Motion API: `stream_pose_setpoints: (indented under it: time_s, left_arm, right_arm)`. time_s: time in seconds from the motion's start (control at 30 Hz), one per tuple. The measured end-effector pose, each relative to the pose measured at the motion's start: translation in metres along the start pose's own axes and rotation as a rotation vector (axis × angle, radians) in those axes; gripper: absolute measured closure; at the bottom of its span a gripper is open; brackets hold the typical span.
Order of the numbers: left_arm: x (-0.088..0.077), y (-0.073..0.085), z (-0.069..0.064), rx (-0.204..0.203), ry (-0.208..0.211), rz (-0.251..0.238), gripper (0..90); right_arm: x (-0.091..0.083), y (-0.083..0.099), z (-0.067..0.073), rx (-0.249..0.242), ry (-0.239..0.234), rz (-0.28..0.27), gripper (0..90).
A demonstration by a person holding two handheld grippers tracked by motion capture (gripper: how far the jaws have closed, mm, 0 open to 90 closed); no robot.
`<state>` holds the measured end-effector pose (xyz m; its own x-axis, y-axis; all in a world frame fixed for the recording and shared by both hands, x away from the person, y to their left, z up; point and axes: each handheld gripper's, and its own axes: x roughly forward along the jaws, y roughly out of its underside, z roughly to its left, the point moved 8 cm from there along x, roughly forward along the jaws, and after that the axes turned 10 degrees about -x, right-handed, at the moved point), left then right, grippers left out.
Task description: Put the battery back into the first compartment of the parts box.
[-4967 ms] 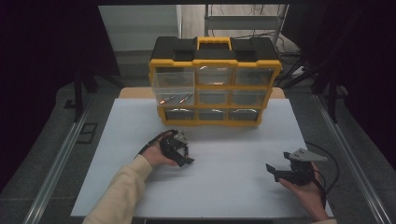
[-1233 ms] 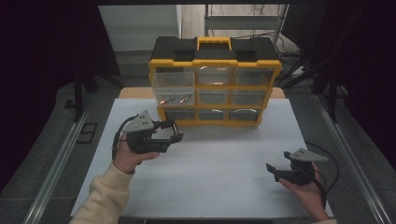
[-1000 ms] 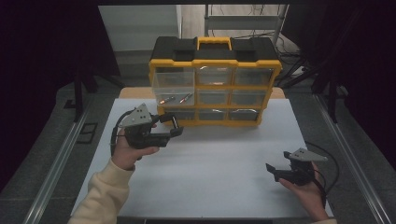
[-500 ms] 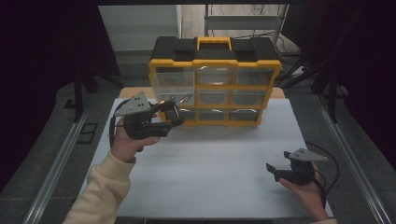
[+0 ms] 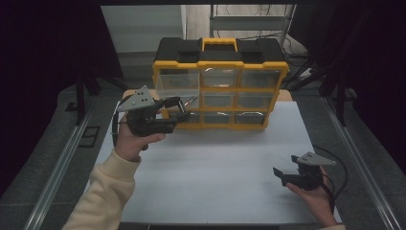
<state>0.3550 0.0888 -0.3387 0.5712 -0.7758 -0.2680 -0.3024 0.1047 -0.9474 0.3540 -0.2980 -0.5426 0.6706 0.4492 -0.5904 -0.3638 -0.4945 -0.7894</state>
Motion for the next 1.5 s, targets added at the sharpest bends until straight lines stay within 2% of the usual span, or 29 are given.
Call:
stream_pose_setpoints:
  time_s: [0.73, 0.97, 1.3, 1.5]
  left_arm:
    - [0.000, -0.023, 0.001, 0.009, -0.024, -0.025, 41.8]
    - [0.003, -0.031, 0.013, 0.000, -0.063, -0.026, 41.7]
    - [0.009, -0.039, 0.025, -0.030, -0.093, -0.038, 41.7]
    - [0.015, -0.044, 0.032, -0.029, -0.137, -0.034, 41.7]
  right_arm:
    - [0.000, 0.000, 0.000, 0.000, 0.001, 0.001, 12.1]
    - [0.000, 0.001, 0.000, 0.001, 0.004, 0.005, 12.2]
    - [0.000, 0.001, -0.001, 0.004, 0.003, 0.005, 12.2]
    - [0.000, 0.000, -0.001, 0.002, 0.004, 0.004, 12.2]
